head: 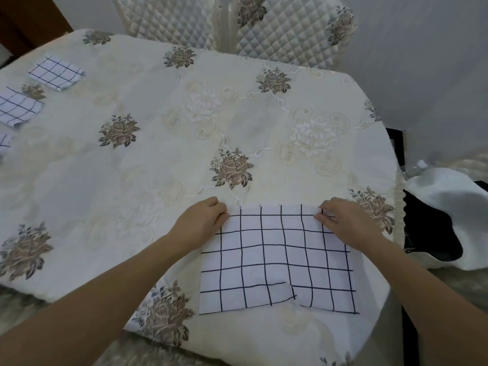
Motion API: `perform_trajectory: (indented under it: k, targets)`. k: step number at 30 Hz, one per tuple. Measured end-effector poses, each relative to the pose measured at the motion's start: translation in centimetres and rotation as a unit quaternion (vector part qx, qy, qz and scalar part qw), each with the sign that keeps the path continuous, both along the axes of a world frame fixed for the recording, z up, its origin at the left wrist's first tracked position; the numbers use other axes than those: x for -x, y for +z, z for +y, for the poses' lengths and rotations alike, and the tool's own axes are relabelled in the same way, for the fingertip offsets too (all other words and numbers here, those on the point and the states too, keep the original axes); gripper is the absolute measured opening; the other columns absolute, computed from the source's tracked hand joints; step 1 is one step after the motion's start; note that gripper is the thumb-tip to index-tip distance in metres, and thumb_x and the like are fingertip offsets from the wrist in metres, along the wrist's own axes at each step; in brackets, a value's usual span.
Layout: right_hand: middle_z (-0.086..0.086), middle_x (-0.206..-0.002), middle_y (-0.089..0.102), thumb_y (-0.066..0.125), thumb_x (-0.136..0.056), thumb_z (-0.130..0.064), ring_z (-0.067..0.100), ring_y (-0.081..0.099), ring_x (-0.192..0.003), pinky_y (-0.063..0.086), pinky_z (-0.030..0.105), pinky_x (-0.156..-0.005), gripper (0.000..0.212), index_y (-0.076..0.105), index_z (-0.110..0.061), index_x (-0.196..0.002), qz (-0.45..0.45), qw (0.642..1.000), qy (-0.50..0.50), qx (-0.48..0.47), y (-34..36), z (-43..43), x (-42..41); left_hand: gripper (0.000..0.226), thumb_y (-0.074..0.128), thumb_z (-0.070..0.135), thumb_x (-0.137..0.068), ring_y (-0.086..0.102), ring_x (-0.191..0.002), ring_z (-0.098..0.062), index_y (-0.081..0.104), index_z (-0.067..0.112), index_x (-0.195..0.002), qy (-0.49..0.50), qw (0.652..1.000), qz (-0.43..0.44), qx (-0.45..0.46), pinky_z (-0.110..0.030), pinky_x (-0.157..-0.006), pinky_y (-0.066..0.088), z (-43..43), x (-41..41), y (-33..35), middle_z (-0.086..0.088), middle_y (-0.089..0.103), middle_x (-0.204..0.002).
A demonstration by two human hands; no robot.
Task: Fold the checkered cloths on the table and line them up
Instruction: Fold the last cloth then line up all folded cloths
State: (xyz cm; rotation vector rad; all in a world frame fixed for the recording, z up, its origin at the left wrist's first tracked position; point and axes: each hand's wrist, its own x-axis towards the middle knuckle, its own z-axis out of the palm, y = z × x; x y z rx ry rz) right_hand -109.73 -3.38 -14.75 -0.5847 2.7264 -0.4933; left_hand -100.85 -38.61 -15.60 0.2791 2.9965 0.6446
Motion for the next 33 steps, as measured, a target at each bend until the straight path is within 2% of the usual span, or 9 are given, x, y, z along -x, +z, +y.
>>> perform_trajectory:
  k: [4, 7, 11, 14, 16, 20, 24, 28, 33]
  targets:
    - [-0.006, -0.079, 0.053, 0.064, -0.093, -0.038, 0.021, 0.055, -0.080, 0.049, 0.042, -0.071, 0.022, 0.057, -0.021, -0.080, -0.006, 0.999, -0.035, -0.006, -0.4, -0.3, 0.6, 0.018, 0.058, 0.022, -0.098, 0.043, -0.067, -0.020, 0.056, 0.010, -0.085, 0.029, 0.999, 0.033, 0.006, -0.031, -0.057, 0.035, 0.0, 0.6, -1.1, 0.001, 0.045, -0.077]
    - [-0.009, -0.082, 0.053, 0.064, -0.092, -0.042, 0.021, 0.056, -0.082, 0.050, 0.042, -0.072, 0.021, 0.057, -0.024, -0.085, 0.003, 0.998, -0.054, -0.017, -0.6, -0.5, 0.4, 0.016, 0.063, 0.024, -0.094, 0.052, -0.073, -0.026, 0.058, 0.009, -0.090, 0.051, 0.997, 0.039, 0.033, -0.039, -0.059, 0.046, 0.1, 0.7, -1.7, -0.003, 0.052, -0.082]
    - [0.003, -0.101, 0.054, 0.071, -0.088, -0.039, 0.027, 0.057, -0.085, 0.051, 0.038, -0.068, 0.033, 0.062, -0.019, -0.112, 0.091, 0.993, -0.068, -0.019, -0.7, -0.3, -0.5, 0.028, 0.065, 0.032, -0.090, 0.055, -0.088, -0.031, 0.061, 0.011, -0.107, 0.086, 0.985, 0.070, 0.130, -0.042, -0.067, 0.047, 0.6, -0.2, -1.0, -0.009, 0.056, -0.101]
    - [0.011, -0.105, 0.056, 0.072, -0.088, -0.031, 0.032, 0.057, -0.091, 0.052, 0.045, -0.076, 0.038, 0.063, -0.010, -0.118, 0.217, 0.976, -0.005, -0.012, -0.7, 0.5, -2.3, 0.036, 0.054, 0.037, -0.095, 0.053, -0.109, -0.030, 0.058, 0.013, -0.120, 0.042, 0.985, 0.096, 0.137, -0.043, -0.082, 0.044, 2.1, -3.1, 0.3, -0.009, 0.055, -0.123]
    - [0.011, -0.112, 0.058, 0.067, -0.092, -0.033, 0.032, 0.057, -0.099, 0.049, 0.045, -0.086, 0.036, 0.064, -0.010, -0.119, 0.257, 0.966, 0.040, -0.008, -0.7, 1.4, -4.6, 0.044, 0.050, 0.043, -0.095, 0.051, -0.120, -0.029, 0.056, 0.013, -0.128, -0.017, 0.988, 0.090, 0.124, -0.044, -0.092, 0.044, 3.3, -6.1, 1.0, -0.010, 0.053, -0.135]
    - [0.011, -0.131, 0.056, 0.060, -0.092, -0.044, 0.031, 0.056, -0.119, 0.047, 0.047, -0.098, 0.054, 0.059, -0.008, -0.132, 0.213, 0.970, 0.115, 0.036, -0.8, 3.8, -10.6, 0.068, 0.049, 0.054, -0.096, 0.043, -0.138, -0.028, 0.045, 0.009, -0.146, -0.108, 0.984, 0.060, 0.128, -0.045, -0.109, 0.038, 4.7, -11.9, 0.8, -0.011, 0.041, -0.154]
    - [0.010, -0.156, 0.037, 0.060, -0.088, -0.052, 0.029, 0.033, -0.146, 0.034, 0.048, -0.115, 0.081, 0.038, -0.007, -0.151, 0.186, 0.965, 0.181, -0.024, -1.7, 5.5, -16.0, 0.082, 0.041, 0.061, -0.097, 0.021, -0.151, -0.028, 0.026, 0.004, -0.155, -0.127, 0.975, 0.034, 0.181, -0.048, -0.118, 0.030, 5.3, -14.7, -0.2, -0.014, 0.018, -0.165]
    - [0.015, -0.157, 0.036, 0.058, -0.087, -0.038, 0.031, 0.031, -0.147, 0.035, 0.052, -0.113, 0.076, 0.036, -0.003, -0.151, 0.212, 0.962, 0.170, -0.040, -2.8, 5.1, -18.1, 0.083, 0.040, 0.058, -0.098, 0.021, -0.151, -0.032, 0.022, 0.001, -0.156, -0.114, 0.970, 0.015, 0.216, -0.049, -0.117, 0.033, 5.8, -15.4, -0.9, -0.018, 0.015, -0.164]
    - [0.014, -0.152, 0.045, 0.046, -0.094, -0.026, 0.029, 0.042, -0.141, 0.038, 0.052, -0.112, 0.058, 0.043, -0.004, -0.148, 0.254, 0.961, 0.102, -0.034, -4.2, 3.4, -18.5, 0.073, 0.036, 0.046, -0.101, 0.032, -0.146, -0.036, 0.026, -0.005, -0.152, -0.113, 0.968, 0.027, 0.222, -0.048, -0.114, 0.038, 6.7, -15.6, -1.5, -0.024, 0.026, -0.159]
